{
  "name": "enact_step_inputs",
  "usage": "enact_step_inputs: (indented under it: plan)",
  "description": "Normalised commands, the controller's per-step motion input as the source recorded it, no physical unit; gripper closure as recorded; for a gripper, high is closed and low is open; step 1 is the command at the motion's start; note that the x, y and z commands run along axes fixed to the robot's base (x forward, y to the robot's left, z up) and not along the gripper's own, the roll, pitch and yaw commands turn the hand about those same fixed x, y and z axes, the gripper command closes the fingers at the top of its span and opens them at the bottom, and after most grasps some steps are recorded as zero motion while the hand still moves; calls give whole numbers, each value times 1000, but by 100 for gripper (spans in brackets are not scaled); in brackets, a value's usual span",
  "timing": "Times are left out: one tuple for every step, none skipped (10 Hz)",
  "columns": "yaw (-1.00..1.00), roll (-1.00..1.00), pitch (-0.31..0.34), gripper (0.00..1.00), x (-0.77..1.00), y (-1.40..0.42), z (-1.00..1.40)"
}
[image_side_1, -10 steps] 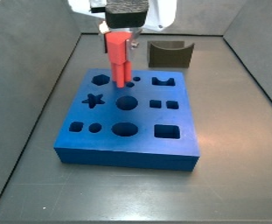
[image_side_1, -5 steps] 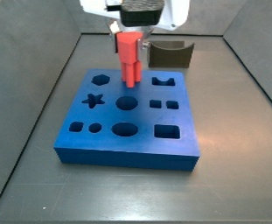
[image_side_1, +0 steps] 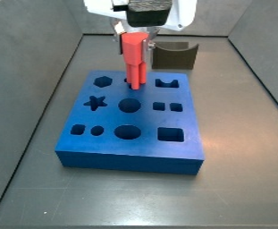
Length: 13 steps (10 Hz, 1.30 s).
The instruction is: Insert the 3 prong object.
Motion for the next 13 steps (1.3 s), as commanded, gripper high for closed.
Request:
enact_step_inputs:
  plan:
    - [0,134,0,100,-180,54,-151]
    - [0,129,0,100,-134,57,-151]
    - [0,116,0,100,-6,11,-197]
    - [0,93,30,100,83,0,-269]
    - [0,124,20,100,146,0,-351]
    - [0,154,16,100,191,0,-400]
    - [3,141,1,100,57,0,-340]
    - [3,140,0,100,0,0,-326]
    - [20,156,0,100,0,0,-366]
    - [63,160,0,100,0,0,-363]
    - [100,147,-10,100,-63,63,-311]
    - [89,146,-11,100,-89,66,-317]
    - [77,106,-4,100,-49,60,-317]
